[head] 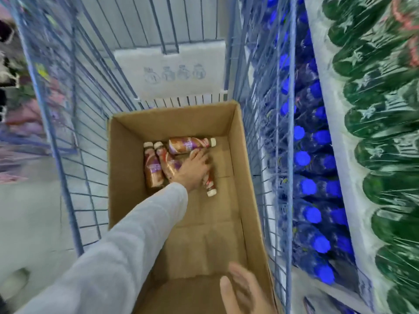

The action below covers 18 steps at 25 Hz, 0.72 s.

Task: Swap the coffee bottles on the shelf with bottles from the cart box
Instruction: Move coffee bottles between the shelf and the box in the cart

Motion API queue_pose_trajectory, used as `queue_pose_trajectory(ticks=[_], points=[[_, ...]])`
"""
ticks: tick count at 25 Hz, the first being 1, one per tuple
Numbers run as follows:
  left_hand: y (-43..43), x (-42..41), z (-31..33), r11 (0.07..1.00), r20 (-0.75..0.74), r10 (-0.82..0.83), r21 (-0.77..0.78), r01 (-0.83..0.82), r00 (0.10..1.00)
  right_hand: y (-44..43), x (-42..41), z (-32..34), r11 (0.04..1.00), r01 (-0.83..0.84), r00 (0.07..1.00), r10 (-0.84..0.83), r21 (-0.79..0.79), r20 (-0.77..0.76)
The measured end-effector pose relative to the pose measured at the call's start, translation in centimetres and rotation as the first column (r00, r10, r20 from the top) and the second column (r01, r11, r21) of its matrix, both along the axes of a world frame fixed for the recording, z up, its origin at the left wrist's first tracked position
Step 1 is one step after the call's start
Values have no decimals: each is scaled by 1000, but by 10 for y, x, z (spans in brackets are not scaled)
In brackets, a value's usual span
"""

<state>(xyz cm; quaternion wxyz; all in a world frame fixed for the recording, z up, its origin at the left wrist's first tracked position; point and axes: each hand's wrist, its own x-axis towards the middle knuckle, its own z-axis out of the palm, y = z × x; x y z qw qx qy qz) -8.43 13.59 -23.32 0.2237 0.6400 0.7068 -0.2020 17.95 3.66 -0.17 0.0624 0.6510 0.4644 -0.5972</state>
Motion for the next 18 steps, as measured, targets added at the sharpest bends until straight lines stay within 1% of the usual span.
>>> queue_pose_trajectory(ticks=[2,3,4,5,6,7,8,9,10,11,12,13,14,16,18], points=[[8,1,-2,1000,-20,8,25,-8,1000,7,-3,-5,994,-72,997,69,-81,-38],[8,2,3,999,-2,39,34,-39,999,9,-4,-7,988,-103,994,97,-118,-56],[3,5,9,993,54,107,44,-110,993,11,-5,-7,982,-116,992,108,-146,-59],[-4,6,21,972,139,218,61,-228,966,12,-7,-6,982,-116,993,110,-151,-50],[-14,9,33,920,246,359,70,-386,900,15,-10,-2,988,-99,995,96,-122,-31],[-25,10,53,819,369,514,58,-571,774,19,-15,4,995,-69,998,68,-70,-15],[-38,10,74,661,507,646,3,-750,571,25,-23,6,999,-38,999,38,-12,-3],[-51,10,97,463,637,707,-90,-882,306,31,-33,4,999,-22,1000,22,42,-7],[-65,10,120,282,710,701,-191,-940,66,41,-47,-3,996,-28,999,30,81,-25],[-80,12,142,131,735,665,-287,-949,-131,52,-64,-12,992,-77,996,81,102,-37],[-96,13,158,14,740,621,-341,-940,-259,62,-84,-27,982,-151,987,156,117,-38],[-111,14,172,-75,740,582,-363,-929,-336,70,-106,-46,968,-210,975,218,138,-41],[-124,16,184,-146,736,555,-372,-917,-387,78,-129,-70,954,-260,963,268,151,-36],[-144,17,203,-228,726,536,-367,-902,-431,92,-177,-118,919,-367,927,374,147,-23],[-158,19,215,-279,702,551,-354,-892,-451,98,-220,-167,894,-429,901,434,132,-16]])
